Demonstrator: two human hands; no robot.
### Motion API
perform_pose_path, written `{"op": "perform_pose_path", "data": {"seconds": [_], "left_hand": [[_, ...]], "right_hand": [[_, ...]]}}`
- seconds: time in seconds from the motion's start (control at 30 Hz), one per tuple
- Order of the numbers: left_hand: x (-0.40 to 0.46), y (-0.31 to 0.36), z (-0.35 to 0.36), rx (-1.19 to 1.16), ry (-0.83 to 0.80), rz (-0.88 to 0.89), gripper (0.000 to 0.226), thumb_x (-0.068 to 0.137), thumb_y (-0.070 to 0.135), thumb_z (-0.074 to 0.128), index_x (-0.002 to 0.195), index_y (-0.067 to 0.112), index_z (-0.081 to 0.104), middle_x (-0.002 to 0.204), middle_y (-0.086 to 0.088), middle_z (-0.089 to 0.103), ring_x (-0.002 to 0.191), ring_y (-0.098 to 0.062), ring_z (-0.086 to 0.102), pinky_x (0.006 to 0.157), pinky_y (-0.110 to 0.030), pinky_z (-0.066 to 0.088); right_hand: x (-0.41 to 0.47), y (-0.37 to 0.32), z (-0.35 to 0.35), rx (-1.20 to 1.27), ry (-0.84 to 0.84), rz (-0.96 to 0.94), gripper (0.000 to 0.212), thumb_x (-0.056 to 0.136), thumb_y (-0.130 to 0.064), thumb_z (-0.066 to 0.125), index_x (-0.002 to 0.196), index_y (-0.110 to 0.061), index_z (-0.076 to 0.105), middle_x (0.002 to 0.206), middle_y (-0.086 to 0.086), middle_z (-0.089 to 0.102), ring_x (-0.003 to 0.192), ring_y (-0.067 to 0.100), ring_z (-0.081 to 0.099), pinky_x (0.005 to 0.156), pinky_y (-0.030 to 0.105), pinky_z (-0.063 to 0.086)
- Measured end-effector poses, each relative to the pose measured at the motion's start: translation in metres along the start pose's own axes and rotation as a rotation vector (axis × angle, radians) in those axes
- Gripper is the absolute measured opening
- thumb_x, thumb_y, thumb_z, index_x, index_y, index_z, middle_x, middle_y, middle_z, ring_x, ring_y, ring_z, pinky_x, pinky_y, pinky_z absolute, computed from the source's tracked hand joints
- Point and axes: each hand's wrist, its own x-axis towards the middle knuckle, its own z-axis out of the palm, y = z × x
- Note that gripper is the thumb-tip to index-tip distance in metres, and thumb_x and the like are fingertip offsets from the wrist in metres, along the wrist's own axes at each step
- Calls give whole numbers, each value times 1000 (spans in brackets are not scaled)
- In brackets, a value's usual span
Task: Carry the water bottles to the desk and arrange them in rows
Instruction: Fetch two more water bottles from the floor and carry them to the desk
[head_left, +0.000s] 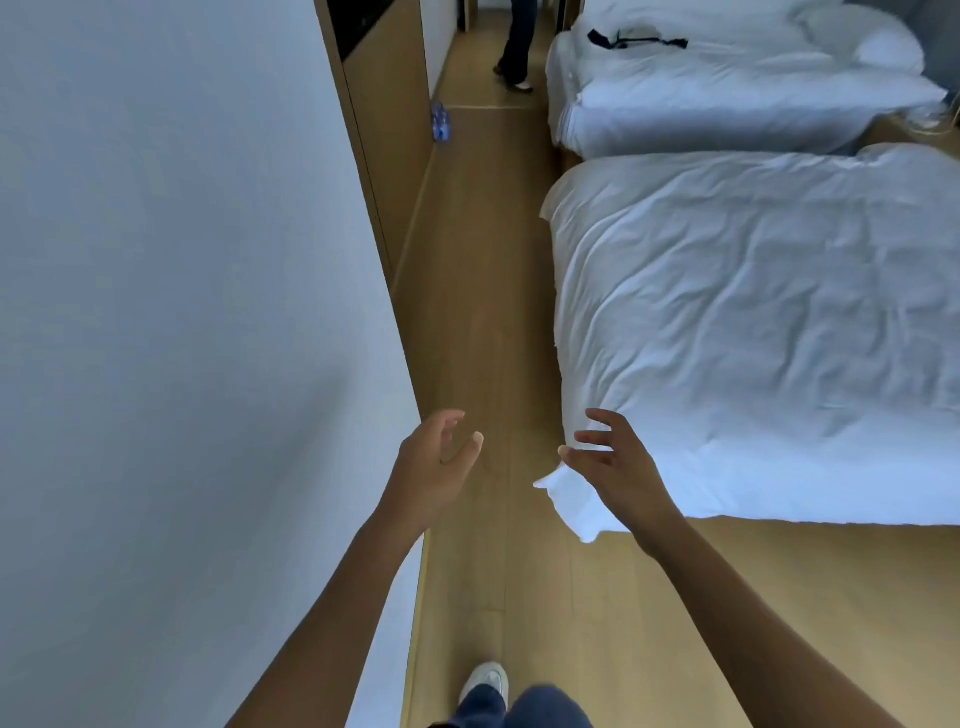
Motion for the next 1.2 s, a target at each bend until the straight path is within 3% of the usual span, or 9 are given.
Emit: {"op": "perform_pose_path", "data": {"seconds": [0.07, 0.17, 0.47, 0.67, 0.77, 0.97, 1.2], "left_hand": [[34, 7, -4, -22, 17, -23, 40, 96, 38, 58, 132, 22, 52, 140, 5, 54, 130, -15, 51, 91, -19, 38], [86, 18, -5, -33, 19, -28, 39, 96, 37, 58, 132, 23, 53, 139, 6, 54, 129, -14, 51, 90, -19, 38], [279, 73, 22, -27, 7, 11, 41, 96, 38, 57, 134, 24, 52, 138, 8, 54, 127, -9, 51, 100, -25, 41], [413, 119, 32, -41, 10, 9, 39, 97, 38, 55, 134, 26, 51, 137, 11, 54, 123, -2, 50, 92, -16, 36], [472, 129, 31, -64, 24, -23, 39, 97, 38, 56, 134, 27, 51, 137, 12, 53, 124, -2, 50, 94, -17, 36], [598, 125, 20, -48, 38, -49, 38, 98, 40, 54, 134, 28, 51, 136, 14, 53, 124, -2, 50, 107, -30, 39], [760, 113, -17, -56, 16, -83, 37, 99, 31, 54, 135, 20, 51, 138, 5, 53, 125, -9, 49, 101, -25, 37]], "right_hand": [[32, -8, -5, 1, -16, 7, 53, 90, -22, 73, 136, -26, 48, 124, 4, 58, 100, 4, 58, 57, 2, 44], [84, -20, -16, -53, -8, 3, 53, 89, -26, 73, 136, -28, 48, 124, -1, 60, 103, 10, 60, 71, 9, 43], [290, -66, -54, -44, -28, 5, 50, 90, -29, 71, 134, -29, 49, 127, -2, 58, 113, 18, 60, 83, 24, 47], [428, -111, -88, -35, -58, -19, 46, 90, -28, 72, 132, -29, 52, 123, -2, 61, 105, 10, 62, 74, 18, 47], [491, -131, -95, -42, -58, -7, 45, 90, -27, 72, 131, -27, 53, 123, 0, 61, 102, 9, 63, 84, 26, 51], [625, -167, -75, -111, -94, -11, 46, 91, -31, 71, 132, -27, 51, 122, -2, 60, 104, 12, 62, 86, 27, 50], [783, -217, -22, -122, -93, 28, 51, 91, -30, 70, 136, -21, 49, 123, 3, 60, 108, 20, 61, 93, 35, 52]]}}
